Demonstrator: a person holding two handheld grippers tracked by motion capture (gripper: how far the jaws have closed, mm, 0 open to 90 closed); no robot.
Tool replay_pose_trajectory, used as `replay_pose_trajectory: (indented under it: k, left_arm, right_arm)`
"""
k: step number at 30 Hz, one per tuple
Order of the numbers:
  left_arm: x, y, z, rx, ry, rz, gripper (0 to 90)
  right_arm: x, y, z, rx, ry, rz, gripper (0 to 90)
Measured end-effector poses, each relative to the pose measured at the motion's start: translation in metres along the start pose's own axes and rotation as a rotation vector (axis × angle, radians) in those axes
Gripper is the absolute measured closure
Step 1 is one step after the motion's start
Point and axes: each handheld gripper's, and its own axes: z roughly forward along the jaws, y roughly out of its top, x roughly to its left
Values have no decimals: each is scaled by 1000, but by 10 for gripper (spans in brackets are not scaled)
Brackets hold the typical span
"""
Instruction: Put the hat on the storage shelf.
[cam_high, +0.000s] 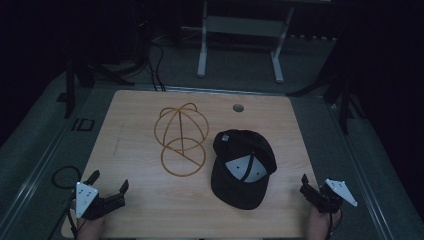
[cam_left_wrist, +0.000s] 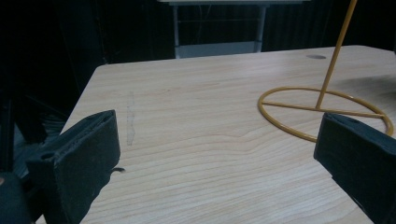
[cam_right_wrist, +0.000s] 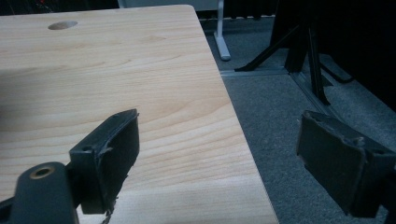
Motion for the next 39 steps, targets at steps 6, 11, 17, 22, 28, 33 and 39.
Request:
replay_pose_trajectory:
  k: [6,11,17,22,28,33,39]
  left_arm:
    - [0,0,-1,-1,-8,1,9]
    - [-2,0,-1,8,-25,14,9]
    - [-3,0,1,14,-28,19,9]
    - [-3,1,1,22,-35,18,10]
    - [-5,1,1,25,-49,21,9]
    - [-6,2,0,10,-71,-11,9]
    - [-10,2,0,27,-95,5,10]
  right_arm:
    - [2,0,1,12,-10,-18,129]
    - [1,2,0,25,11,-11,129]
    - [0,16,-8,63,69,38,128]
    - [2,39,-18,60,112,35,128]
    - [12,66,-33,33,177,-3,126]
    - [25,89,-45,20,244,-39,123]
    - [45,116,-56,23,358,-100,124]
